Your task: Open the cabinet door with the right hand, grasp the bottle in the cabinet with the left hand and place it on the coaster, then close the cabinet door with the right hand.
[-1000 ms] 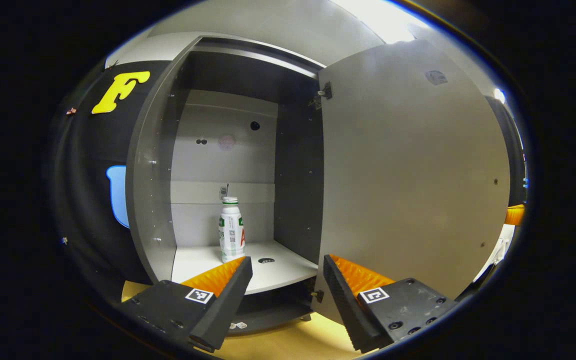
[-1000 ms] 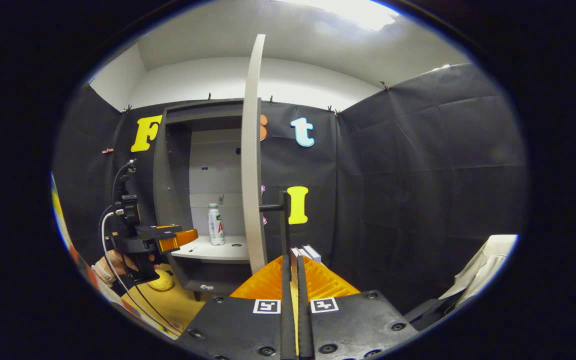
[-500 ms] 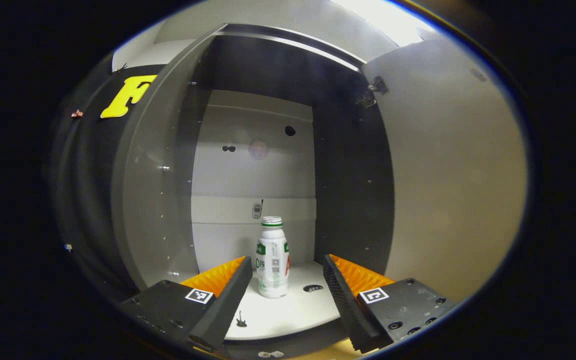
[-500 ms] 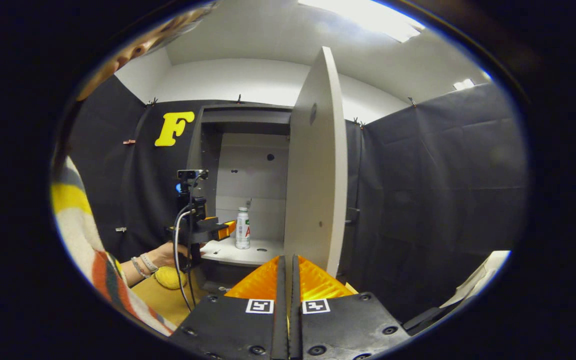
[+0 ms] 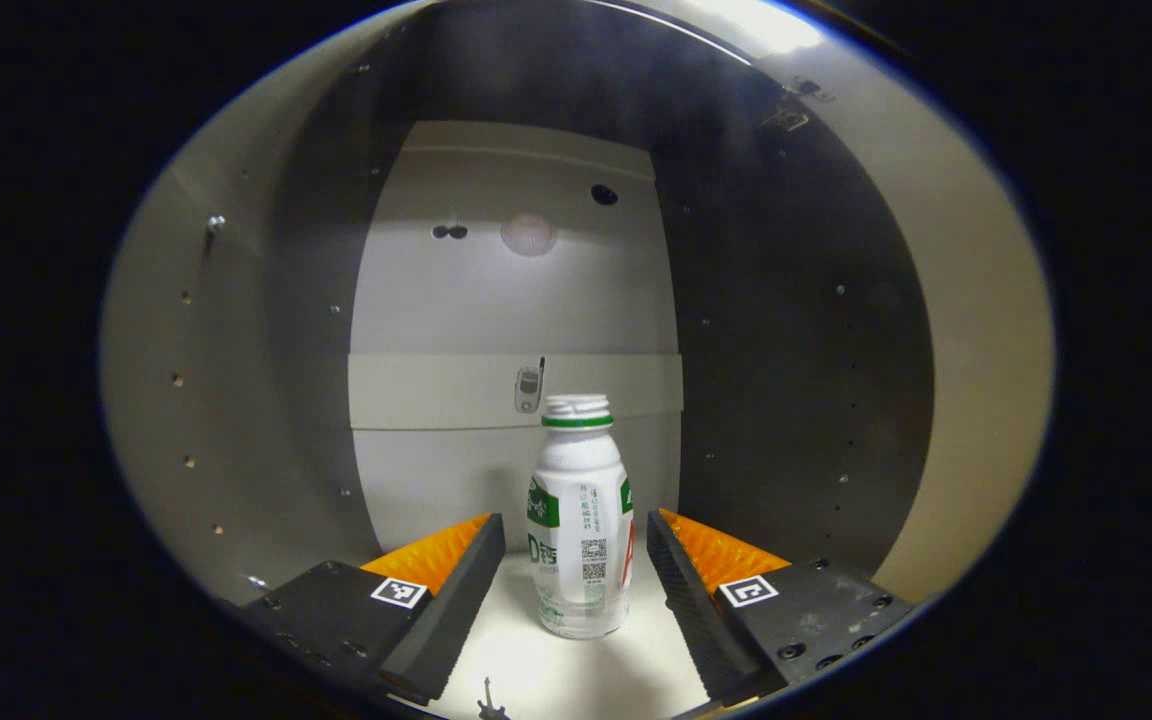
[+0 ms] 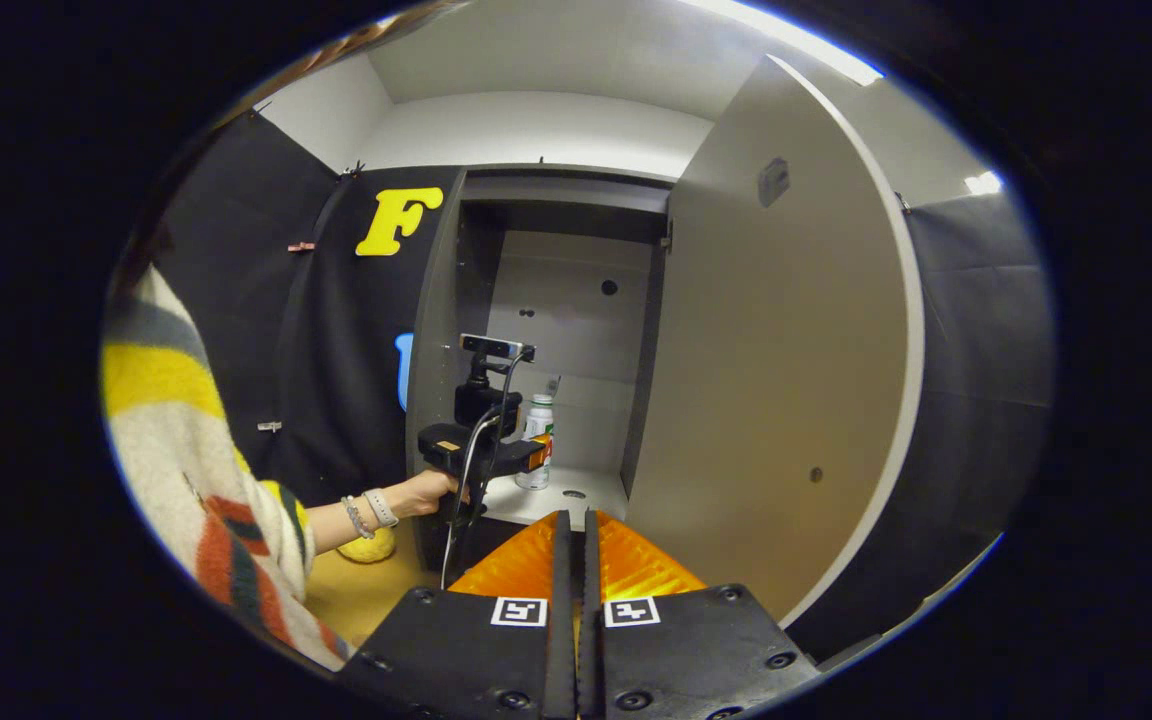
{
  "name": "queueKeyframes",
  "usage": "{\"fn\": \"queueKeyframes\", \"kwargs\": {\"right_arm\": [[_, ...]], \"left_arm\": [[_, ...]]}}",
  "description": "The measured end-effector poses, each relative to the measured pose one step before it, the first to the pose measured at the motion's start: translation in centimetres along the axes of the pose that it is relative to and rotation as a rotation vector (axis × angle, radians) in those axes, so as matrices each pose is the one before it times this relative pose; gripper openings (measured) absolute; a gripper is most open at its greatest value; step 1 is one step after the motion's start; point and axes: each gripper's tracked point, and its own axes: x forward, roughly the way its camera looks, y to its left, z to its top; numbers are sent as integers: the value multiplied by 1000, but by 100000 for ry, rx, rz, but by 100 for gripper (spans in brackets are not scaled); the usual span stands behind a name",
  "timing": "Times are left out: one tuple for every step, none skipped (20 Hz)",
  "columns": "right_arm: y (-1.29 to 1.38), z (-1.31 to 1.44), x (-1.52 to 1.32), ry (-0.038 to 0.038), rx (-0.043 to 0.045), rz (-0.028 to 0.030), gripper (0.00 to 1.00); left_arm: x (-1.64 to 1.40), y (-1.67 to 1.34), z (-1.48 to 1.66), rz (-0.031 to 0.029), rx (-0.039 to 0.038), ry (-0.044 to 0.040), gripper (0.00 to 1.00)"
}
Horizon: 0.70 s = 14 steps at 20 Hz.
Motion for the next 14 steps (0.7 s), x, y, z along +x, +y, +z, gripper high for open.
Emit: {"fn": "queueKeyframes", "kwargs": {"right_arm": [[272, -132, 402, 944, 556, 1454, 6], [104, -341, 344, 1184, 749, 1286, 6], [-163, -332, 37, 1018, 267, 550, 6], [-292, -281, 139, 999, -261, -262, 6], [-142, -256, 135, 897, -370, -483, 6], [226, -121, 420, 766, -103, 10, 6], [154, -106, 109, 709, 475, 712, 6], [-86, -137, 107, 540, 729, 755, 6], [-89, -87, 20, 417, 469, 569, 6], [-200, -119, 55, 188, 165, 176, 6], [-99, -51, -50, 93, -14, -112, 6], [27, 9, 24, -15, -32, -288, 6], [39, 59, -17, -249, 35, -104, 6], [6, 57, -149, -205, 232, 29, 6]], "left_arm": [[662, -301, -364, -1324, -402, 539, 90], [640, -113, -474, -600, -599, 1077, 90], [500, -41, -179, -529, -565, 123, 91], [414, -11, -29, -93, -72, -681, 90], [266, -110, 88, 2, 710, -388, 89], [320, -25, 91, 501, 1250, -689, 90], [279, 75, 164, 474, 1272, -648, 90], [428, 31, -70, -176, 844, -51, 90], [373, -104, -122, -577, 8, 446, 90], [429, -9, -211, -218, -888, 447, 90], [69, 202, 22, 354, -1099, 183, 89], [-38, -82, -45, -136, -975, 33, 82], [-211, -141, 15, -477, -707, 83, 81], [-117, 40, 92, -599, -989, 153, 78]]}}
